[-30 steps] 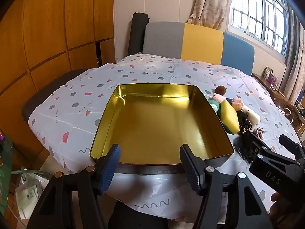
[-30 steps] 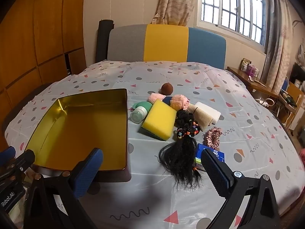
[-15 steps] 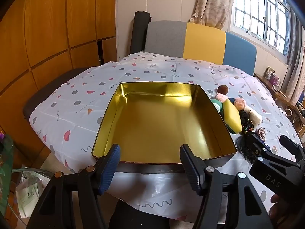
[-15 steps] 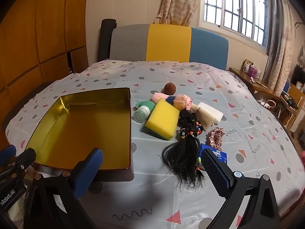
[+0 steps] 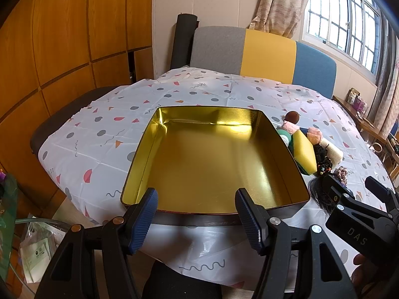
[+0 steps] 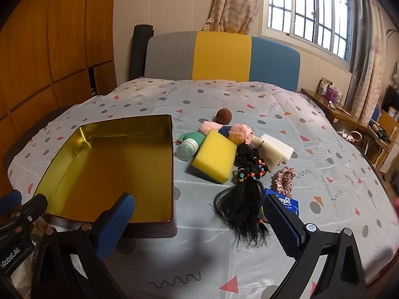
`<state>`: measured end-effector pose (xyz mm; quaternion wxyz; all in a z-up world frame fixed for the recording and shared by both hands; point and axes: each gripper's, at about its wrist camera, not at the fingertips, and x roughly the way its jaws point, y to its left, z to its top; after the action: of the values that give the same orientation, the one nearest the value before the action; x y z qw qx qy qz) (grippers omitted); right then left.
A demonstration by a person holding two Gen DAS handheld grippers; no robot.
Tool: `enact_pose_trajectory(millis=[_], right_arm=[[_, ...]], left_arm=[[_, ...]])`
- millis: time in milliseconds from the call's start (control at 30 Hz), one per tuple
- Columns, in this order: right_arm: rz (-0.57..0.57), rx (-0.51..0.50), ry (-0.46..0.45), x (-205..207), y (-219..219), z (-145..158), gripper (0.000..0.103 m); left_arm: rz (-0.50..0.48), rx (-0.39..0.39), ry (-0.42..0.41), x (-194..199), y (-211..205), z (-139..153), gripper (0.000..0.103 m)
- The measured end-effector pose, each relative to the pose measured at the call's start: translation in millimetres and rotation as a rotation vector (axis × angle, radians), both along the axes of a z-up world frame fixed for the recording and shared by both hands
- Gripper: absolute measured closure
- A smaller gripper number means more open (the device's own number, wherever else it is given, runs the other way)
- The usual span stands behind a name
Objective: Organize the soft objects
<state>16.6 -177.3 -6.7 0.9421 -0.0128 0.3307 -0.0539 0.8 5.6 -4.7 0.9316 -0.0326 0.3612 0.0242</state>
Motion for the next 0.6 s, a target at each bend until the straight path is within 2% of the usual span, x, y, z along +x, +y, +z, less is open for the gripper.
enact_pose_trajectory(millis=[600], right_arm=[[0.001,0.005,0.002,0.5,-0.3,-0.2,0.0]], left_arm=[[-0.002,-0.003,0.015,1.1,-3.8,-1.3,0.038]])
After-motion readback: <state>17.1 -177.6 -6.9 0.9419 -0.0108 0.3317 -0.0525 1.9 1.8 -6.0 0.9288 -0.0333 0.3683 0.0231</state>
